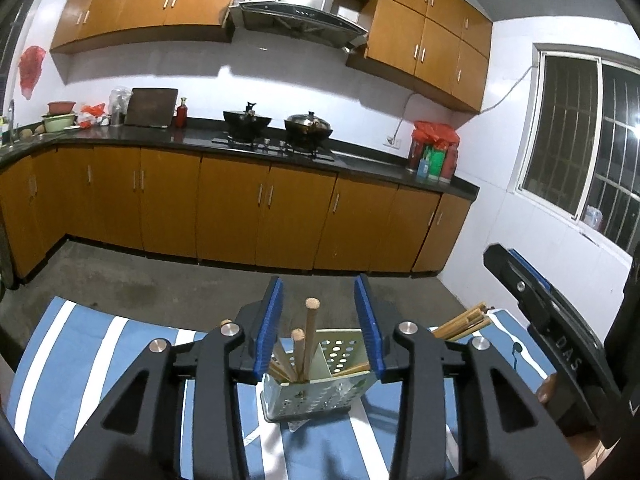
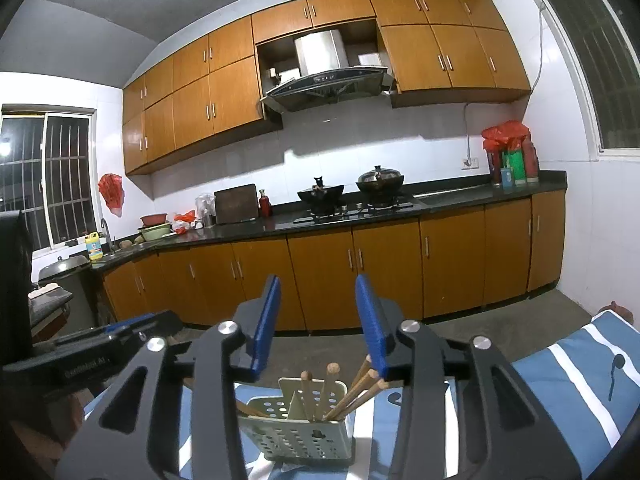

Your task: Organize utensils

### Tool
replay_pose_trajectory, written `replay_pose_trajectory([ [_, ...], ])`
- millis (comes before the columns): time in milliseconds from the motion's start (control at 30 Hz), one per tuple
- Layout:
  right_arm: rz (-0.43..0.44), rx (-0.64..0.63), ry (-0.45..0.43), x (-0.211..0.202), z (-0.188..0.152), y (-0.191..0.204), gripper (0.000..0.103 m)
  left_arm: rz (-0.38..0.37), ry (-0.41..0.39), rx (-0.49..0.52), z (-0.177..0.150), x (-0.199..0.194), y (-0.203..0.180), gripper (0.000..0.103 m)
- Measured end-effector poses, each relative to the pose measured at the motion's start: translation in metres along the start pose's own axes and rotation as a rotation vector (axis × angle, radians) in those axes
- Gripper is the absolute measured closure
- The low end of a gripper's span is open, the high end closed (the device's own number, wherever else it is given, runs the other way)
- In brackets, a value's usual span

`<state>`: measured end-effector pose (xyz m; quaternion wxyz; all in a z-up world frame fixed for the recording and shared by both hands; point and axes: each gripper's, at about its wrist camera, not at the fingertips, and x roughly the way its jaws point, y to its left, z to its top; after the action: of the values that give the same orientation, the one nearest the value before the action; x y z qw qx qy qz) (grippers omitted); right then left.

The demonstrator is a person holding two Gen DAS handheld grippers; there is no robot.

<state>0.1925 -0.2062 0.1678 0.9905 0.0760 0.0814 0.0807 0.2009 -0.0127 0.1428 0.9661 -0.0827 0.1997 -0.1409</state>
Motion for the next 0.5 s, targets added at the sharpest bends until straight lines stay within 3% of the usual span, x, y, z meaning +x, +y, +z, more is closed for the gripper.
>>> replay_pose_trajectory([
  [133,-0.004,-0.008,-0.02,-0.019,0.001,0.002,0.045,0.01,-0.024,-0.006,0.002,-0.012,0.003,0.058],
  [200,-0.008,-0.016,-0.034,-0.034,0.0,0.003,0.033,0.032,-0.042,0.009,-0.001,-0.023,0.005,0.048],
  [267,-0.012,-0.022,-0.049,-0.049,-0.003,0.003,0.013,0.056,-0.059,0.024,-0.006,-0.034,0.006,0.039],
  [333,-0.023,-0.031,-0.062,-0.063,-0.007,0.004,0.005,0.08,-0.079,0.039,-0.012,-0.046,0.008,0.028],
  [400,-0.04,-0.046,-0.067,-0.076,-0.013,0.006,0.004,0.108,-0.102,0.055,-0.02,-0.061,0.01,0.014],
  [500,-0.074,-0.075,-0.049,-0.09,-0.023,0.011,0.004,0.14,-0.116,0.071,-0.032,-0.078,0.011,0.004],
])
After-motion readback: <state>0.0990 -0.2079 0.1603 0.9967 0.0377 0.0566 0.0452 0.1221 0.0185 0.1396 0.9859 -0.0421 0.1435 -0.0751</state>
